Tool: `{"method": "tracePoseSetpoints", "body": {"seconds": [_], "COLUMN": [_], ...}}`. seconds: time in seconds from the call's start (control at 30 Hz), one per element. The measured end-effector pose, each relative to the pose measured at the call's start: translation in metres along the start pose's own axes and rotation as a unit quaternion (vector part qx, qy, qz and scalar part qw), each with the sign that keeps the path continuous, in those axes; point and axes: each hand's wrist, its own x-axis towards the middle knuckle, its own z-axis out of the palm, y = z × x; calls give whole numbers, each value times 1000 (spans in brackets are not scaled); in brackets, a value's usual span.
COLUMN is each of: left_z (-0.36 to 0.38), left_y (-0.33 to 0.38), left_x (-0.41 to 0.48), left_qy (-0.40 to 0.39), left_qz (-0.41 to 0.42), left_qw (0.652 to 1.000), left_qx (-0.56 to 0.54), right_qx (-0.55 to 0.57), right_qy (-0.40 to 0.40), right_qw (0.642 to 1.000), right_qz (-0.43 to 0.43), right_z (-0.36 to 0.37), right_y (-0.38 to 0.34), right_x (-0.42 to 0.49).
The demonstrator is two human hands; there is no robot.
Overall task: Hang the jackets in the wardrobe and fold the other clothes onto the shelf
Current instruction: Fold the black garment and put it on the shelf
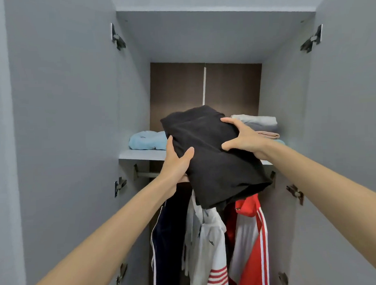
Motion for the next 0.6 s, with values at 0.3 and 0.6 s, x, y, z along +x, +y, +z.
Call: {"method": "tracePoseSetpoints", "body": {"seconds": [0.3,0.6], "left_z": [28,7], "left_y": [1,-30], "left_x": [138,259], "left_qy": [95,173], "left_qz": [94,129], "left_qw": [991,975], "left_qx": [-1,-44], "right_qx": [-31,-64], "right_qy": [-50,-67], "right_qw": [994,984], "right_qz": [-91,-154], "right_z": [-17,36], "right_y": [-4,-9], "right_x": [168,322]}}
